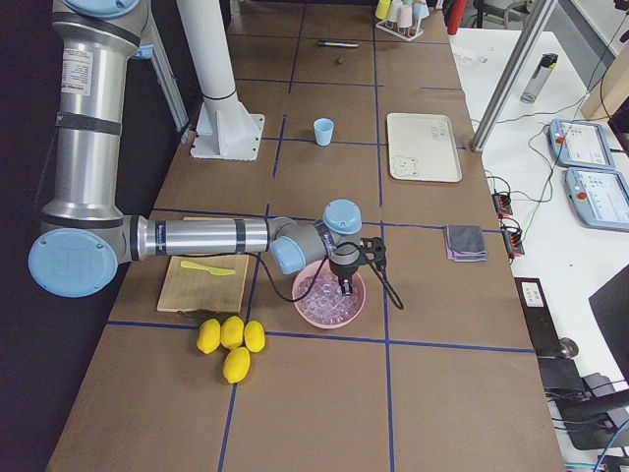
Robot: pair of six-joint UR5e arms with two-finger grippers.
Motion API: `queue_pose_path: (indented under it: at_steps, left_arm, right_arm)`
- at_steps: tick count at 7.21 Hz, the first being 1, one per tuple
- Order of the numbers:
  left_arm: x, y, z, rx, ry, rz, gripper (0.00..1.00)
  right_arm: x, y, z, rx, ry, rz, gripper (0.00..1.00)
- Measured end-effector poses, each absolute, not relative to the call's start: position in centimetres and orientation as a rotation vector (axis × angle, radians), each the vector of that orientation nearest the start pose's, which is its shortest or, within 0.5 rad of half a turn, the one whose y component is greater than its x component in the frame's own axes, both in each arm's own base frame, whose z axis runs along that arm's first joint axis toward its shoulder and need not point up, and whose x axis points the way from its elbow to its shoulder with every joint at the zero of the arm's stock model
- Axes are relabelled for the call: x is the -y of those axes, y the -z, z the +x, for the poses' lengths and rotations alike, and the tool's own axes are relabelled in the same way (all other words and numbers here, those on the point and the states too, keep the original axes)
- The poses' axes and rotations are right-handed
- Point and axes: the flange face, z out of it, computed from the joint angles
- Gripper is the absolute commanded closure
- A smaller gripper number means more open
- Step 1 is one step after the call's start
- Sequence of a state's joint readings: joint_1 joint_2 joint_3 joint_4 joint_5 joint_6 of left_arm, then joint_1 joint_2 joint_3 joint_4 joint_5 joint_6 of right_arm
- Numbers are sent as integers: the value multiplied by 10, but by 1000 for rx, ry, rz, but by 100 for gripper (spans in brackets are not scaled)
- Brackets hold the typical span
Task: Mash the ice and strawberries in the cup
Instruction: 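Carry the ice with the right gripper over to the light-blue cup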
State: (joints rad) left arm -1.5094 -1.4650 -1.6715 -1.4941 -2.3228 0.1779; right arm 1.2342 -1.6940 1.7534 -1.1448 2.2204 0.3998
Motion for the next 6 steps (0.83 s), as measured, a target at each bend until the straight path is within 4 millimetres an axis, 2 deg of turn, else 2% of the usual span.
queue_pose_path:
  at_steps: [2,3,5,6]
  left_arm:
    - [444,-668,-38,-756,-197,-35,0]
    - [444,-668,-38,-756,-197,-35,0]
    - [444,-668,-38,-756,-197,-35,0]
    - [444,-669,-38,-756,-196,-36,0]
  right_arm:
    - [480,-532,-87,787,148,308,81]
    - [493,-507,-97,799,171,332,88]
    - [511,-451,-135,812,219,308,100]
    - [515,-419,-158,816,238,283,100]
